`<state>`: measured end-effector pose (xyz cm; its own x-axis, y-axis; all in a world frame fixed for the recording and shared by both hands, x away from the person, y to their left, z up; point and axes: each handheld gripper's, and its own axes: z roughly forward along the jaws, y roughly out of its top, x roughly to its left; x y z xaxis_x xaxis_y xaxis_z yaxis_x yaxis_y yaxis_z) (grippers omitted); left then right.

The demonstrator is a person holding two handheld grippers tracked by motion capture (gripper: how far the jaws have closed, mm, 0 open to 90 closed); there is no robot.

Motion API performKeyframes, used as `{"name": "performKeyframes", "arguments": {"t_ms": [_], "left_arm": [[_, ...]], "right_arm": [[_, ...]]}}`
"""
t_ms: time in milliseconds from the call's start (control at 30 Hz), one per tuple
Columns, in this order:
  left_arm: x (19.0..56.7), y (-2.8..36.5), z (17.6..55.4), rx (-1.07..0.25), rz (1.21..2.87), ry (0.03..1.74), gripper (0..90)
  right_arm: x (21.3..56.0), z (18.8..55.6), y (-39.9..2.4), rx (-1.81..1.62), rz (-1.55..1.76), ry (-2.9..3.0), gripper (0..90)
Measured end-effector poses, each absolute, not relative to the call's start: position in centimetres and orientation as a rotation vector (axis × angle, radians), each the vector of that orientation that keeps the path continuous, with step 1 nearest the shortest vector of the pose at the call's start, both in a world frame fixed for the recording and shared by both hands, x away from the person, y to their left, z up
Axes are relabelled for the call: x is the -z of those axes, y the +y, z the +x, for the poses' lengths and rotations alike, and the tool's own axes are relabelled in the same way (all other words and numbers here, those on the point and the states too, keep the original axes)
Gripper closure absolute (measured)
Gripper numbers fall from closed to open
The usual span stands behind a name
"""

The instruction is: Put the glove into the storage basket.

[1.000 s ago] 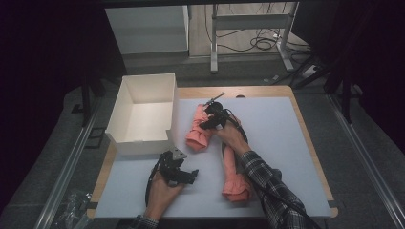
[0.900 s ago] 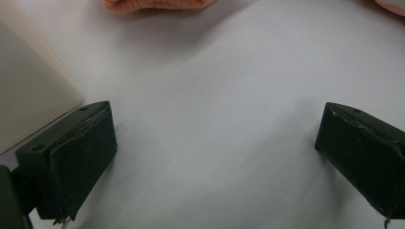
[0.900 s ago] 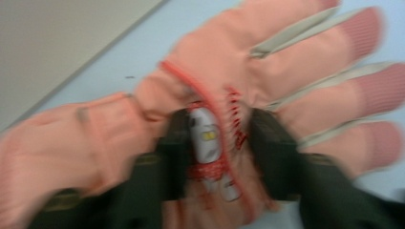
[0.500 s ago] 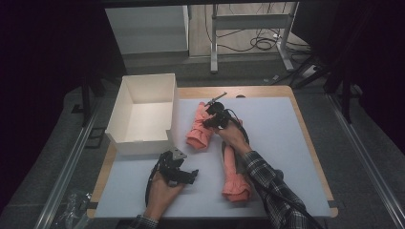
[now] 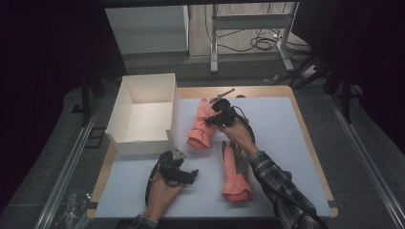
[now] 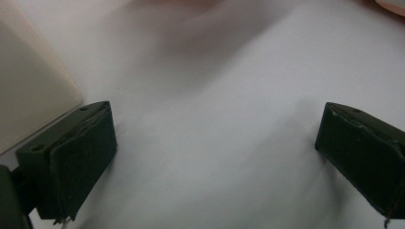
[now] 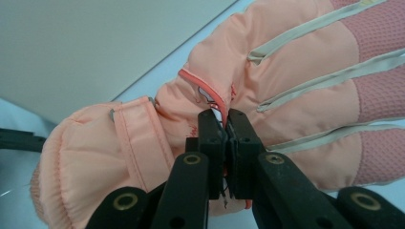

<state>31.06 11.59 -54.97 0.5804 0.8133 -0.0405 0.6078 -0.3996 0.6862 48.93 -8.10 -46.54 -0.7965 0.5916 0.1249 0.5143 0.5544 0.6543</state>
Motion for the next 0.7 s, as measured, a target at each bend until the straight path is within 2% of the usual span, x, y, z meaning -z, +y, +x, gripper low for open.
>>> {"name": "performKeyframes", "arguments": {"t_ms": [700], "left_arm": [[55.0,11.6,31.1,-0.398,2.144,1.124,0.5]], "right_arm": [[43.1,46.5,-10.9,-1.212,0.903,2.677,85.2]]}}
